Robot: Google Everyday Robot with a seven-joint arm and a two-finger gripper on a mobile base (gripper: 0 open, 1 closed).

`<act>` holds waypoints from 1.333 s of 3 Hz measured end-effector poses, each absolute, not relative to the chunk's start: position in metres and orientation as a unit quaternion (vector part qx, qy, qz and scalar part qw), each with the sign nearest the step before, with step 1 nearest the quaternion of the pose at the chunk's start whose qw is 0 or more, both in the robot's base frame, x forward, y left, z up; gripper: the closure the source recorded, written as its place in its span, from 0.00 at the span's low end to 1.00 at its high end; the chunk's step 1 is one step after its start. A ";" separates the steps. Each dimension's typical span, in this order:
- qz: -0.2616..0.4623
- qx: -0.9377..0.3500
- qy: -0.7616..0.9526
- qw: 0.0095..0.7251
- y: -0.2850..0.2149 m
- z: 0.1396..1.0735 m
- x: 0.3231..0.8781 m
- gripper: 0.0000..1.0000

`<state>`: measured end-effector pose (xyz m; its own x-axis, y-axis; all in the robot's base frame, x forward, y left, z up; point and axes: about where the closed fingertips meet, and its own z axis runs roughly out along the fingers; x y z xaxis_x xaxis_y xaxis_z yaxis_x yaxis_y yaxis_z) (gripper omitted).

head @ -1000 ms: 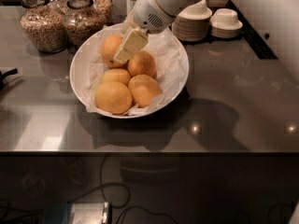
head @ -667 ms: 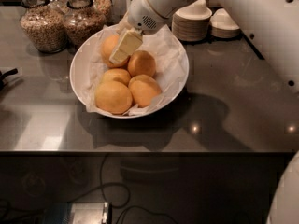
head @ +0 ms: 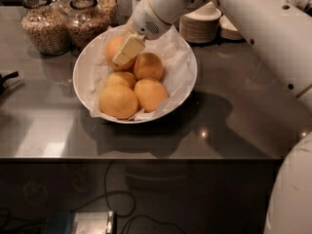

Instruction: Pick orange from white bowl

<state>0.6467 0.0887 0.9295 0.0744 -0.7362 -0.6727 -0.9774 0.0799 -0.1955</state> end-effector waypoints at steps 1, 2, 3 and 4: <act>0.190 -0.648 0.661 0.328 0.092 0.921 0.648 0.50; 0.190 -0.648 0.661 0.327 0.092 0.924 0.648 0.39; 0.194 -0.648 0.663 0.322 0.095 0.922 0.648 0.40; 0.196 -0.647 0.665 0.317 0.098 0.920 0.648 0.37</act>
Offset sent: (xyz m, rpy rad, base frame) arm 0.0021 0.0102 -0.0271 0.0042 0.0851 -0.0186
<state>0.6483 0.0976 0.9202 0.0388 -0.7360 -0.6758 -0.9850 0.0858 -0.1500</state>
